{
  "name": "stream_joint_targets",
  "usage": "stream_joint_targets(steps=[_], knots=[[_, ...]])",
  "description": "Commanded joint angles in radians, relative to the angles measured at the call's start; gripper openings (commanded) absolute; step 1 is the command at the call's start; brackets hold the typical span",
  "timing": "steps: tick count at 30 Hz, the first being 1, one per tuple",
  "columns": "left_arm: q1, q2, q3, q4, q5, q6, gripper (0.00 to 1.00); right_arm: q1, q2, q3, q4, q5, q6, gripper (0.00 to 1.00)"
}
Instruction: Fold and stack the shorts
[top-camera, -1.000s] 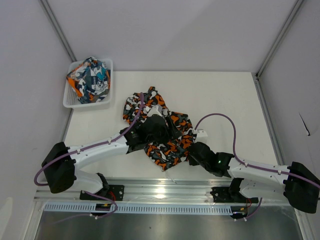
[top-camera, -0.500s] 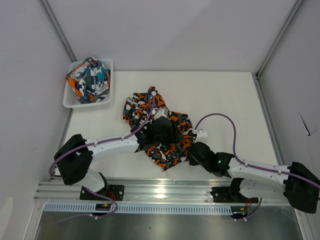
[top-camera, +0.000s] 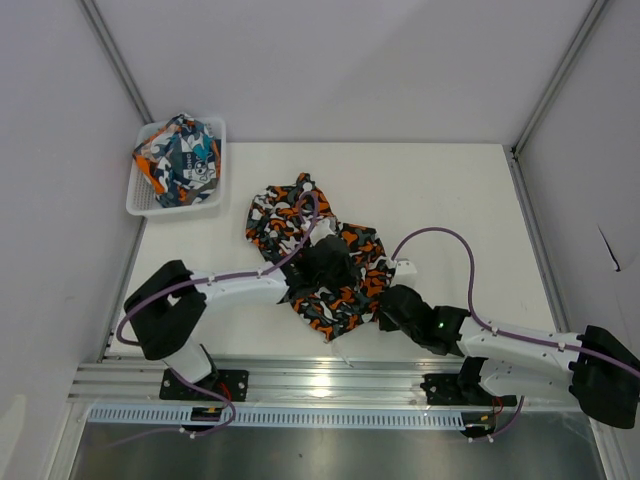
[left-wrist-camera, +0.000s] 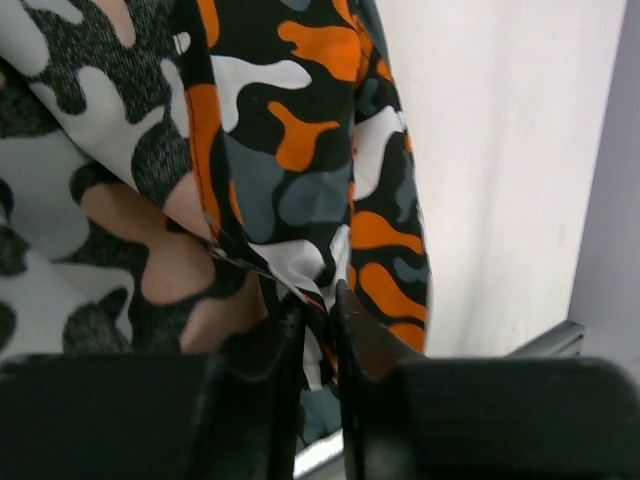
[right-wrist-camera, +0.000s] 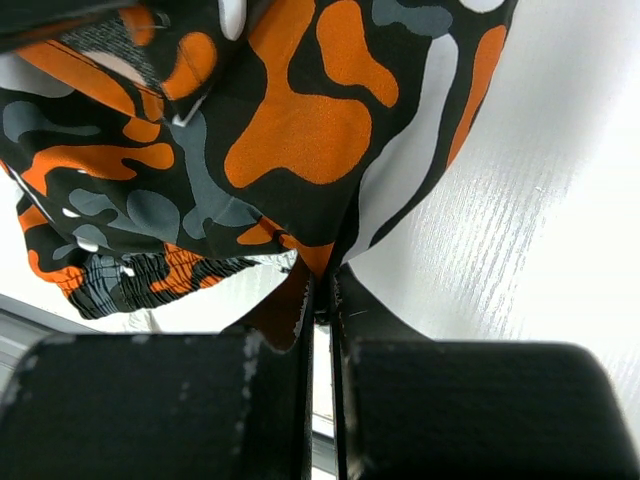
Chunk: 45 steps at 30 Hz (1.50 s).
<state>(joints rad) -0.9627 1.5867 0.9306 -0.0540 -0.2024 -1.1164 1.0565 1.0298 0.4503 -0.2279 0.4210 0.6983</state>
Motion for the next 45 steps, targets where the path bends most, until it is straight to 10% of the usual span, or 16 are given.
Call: stream_joint_targets(steps=[1, 3, 11, 21, 31, 39, 45], knots=[[0.018, 0.051, 0.028, 0.083, -0.022, 0.000, 0.18, 0.005, -0.023, -0.007, 0.041, 0.030, -0.002, 0.00], [0.021, 0.093, 0.049, 0.086, 0.012, 0.006, 0.01, 0.003, -0.025, -0.004, 0.036, 0.033, -0.005, 0.00], [0.062, 0.042, 0.034, 0.063, 0.006, 0.044, 0.00, 0.005, -0.046, -0.027, 0.027, 0.039, -0.003, 0.00], [0.396, -0.206, 0.118, -0.078, 0.303, 0.268, 0.00, 0.025, -0.053, -0.088, 0.162, -0.132, -0.121, 0.00], [0.722, -0.370, 0.280, -0.283, 0.454, 0.434, 0.00, 0.330, 0.186, 0.069, 0.165, -0.100, -0.252, 0.00], [0.817, -0.421, 0.359, -0.339, 0.520, 0.498, 0.00, 0.418, 0.124, 0.058, 0.209, -0.010, -0.209, 0.53], [0.817, -0.439, 0.393, -0.337, 0.561, 0.536, 0.00, 0.416, -0.086, -0.083, 0.363, -0.037, -0.224, 0.71]])
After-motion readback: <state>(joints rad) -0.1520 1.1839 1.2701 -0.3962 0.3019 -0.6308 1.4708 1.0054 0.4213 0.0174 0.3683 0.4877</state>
